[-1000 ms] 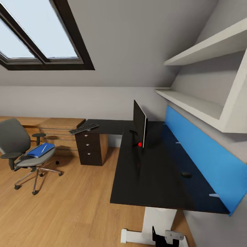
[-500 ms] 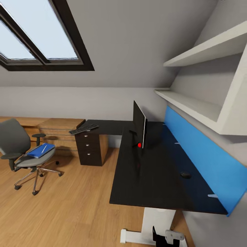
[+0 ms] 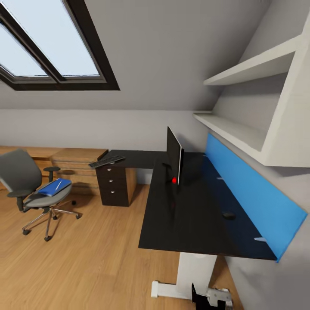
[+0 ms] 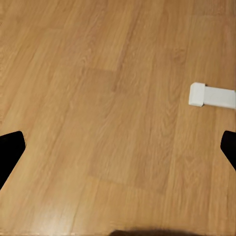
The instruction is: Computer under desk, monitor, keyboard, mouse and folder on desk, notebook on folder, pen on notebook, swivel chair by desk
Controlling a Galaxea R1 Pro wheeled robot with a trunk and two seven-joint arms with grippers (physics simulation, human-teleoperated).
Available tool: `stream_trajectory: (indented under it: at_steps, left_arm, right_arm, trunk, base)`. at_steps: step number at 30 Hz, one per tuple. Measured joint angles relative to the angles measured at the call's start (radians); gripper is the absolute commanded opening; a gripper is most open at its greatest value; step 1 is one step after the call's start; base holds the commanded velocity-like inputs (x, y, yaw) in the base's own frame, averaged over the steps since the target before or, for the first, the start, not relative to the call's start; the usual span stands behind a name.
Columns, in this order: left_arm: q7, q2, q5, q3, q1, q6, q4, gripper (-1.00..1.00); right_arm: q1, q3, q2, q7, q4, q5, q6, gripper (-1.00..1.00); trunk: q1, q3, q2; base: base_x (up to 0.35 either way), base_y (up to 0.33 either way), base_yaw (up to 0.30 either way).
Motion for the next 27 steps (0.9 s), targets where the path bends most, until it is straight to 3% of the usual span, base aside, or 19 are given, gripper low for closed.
stream_trajectory:
  at_steps: [7,10,14,16,18,23,25,27]
  left_arm:
    - [0.0,0.007,0.004,0.002,0.0,0.008,0.002,1.0]
    - [-0.005,0.026,0.02,0.013,0.0,0.009,0.004,1.0]
    - [-0.011,0.063,0.143,0.03,-0.001,0.009,0.003,1.0]
    - [-0.013,0.075,0.178,0.032,-0.001,0.01,0.002,1.0]
    - [-0.014,0.091,0.212,0.034,-0.001,0.011,0.0,1.0]
    - [-0.015,0.114,0.238,0.035,-0.002,0.011,-0.001,1.0]
    - [-0.015,0.121,0.244,0.036,-0.002,0.011,-0.001,1.0]
    - [-0.016,0.125,0.248,0.036,-0.003,0.011,-0.001,1.0]
  right_arm:
    - [0.0,0.001,0.001,0.0,0.0,0.0,0.001,1.0]
    - [0.0,0.0,0.0,0.0,0.0,-0.001,0.0,1.0]
    - [-0.001,-0.006,-0.001,-0.002,-0.022,-0.004,-0.018,1.0]
    - [-0.001,-0.008,-0.002,-0.004,-0.055,-0.006,-0.026,1.0]
    - [-0.001,-0.019,-0.001,-0.007,-0.138,-0.011,-0.031,1.0]
    - [0.018,-0.035,0.014,-0.026,-0.331,-0.03,-0.012,1.0]
    - [0.065,-0.038,0.033,-0.057,-0.471,-0.033,0.05,1.0]
    - [0.132,-0.038,0.049,-0.09,-0.651,-0.032,0.173,1.0]
  trunk:
    - [-0.027,0.022,0.049]
    - [-0.039,0.031,0.07]
    - [-0.054,0.044,0.098]
    - [-0.062,0.05,0.112]
    - [-0.07,0.057,0.126]
    - [-0.089,0.072,0.161]
    - [-0.097,0.079,0.175]
    - [-0.104,0.085,0.189]
  base:
    - [-0.335,-0.013,0.0]
    - [-0.22,-0.06,0.0]
    - [-0.084,-0.031,0.0]
    - [-0.033,-0.012,0.0]
    - [-0.019,-0.007,0.0]
    - [-0.009,-0.003,0.0]
    - [-0.003,-0.001,0.0]
    - [-0.002,-0.001,0.0]
